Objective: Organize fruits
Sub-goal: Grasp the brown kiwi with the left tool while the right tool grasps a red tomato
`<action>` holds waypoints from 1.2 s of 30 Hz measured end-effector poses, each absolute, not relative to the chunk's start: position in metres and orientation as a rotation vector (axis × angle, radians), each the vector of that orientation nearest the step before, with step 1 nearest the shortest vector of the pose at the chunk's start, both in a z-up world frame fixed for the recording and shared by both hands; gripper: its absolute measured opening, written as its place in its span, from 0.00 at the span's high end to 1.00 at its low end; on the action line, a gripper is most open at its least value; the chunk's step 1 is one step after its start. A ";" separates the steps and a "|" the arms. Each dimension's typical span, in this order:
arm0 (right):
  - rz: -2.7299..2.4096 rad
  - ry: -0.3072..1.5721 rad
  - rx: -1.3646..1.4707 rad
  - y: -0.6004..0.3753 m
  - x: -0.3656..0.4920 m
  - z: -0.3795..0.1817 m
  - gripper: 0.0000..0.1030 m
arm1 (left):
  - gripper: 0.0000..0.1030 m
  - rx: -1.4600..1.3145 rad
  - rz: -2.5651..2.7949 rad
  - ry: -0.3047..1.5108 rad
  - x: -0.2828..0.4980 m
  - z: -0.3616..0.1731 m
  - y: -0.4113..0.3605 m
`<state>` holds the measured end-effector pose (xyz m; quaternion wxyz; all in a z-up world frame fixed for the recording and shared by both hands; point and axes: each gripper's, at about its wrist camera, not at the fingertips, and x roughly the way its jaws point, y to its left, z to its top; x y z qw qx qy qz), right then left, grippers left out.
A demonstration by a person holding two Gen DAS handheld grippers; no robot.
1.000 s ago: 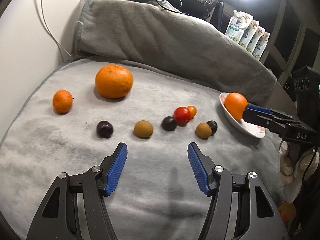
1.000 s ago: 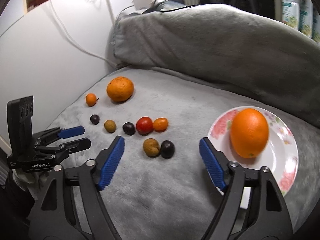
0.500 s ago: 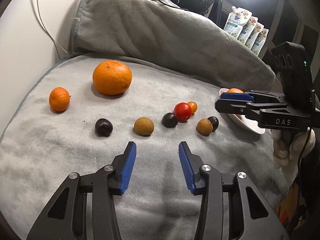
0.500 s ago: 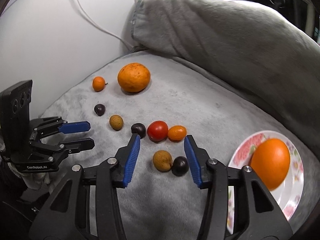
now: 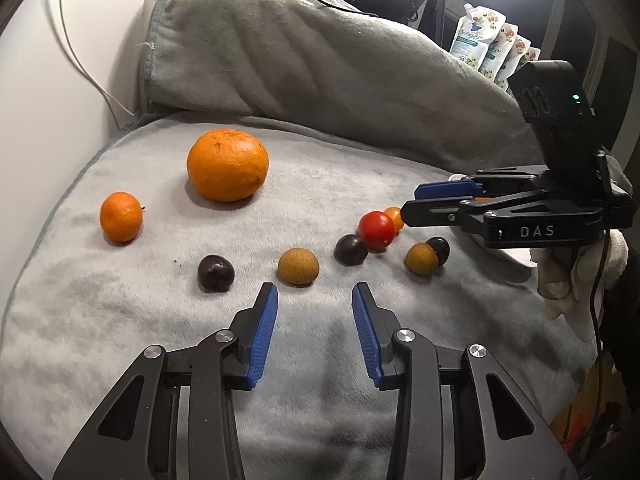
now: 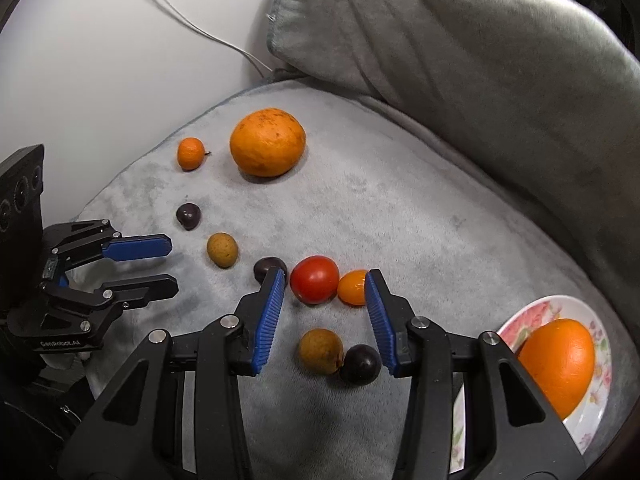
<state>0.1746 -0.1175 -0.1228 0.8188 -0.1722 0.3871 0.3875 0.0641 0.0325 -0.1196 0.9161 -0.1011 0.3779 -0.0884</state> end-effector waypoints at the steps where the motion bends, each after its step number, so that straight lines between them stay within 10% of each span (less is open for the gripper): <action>1: 0.815 0.844 -0.347 -0.119 0.180 -0.125 0.57 | 0.64 -0.206 -0.183 0.781 0.066 -0.120 0.032; 36: 0.885 0.844 -0.506 -0.088 0.183 -0.136 0.64 | 0.70 -0.154 -0.190 0.860 0.104 -0.133 0.028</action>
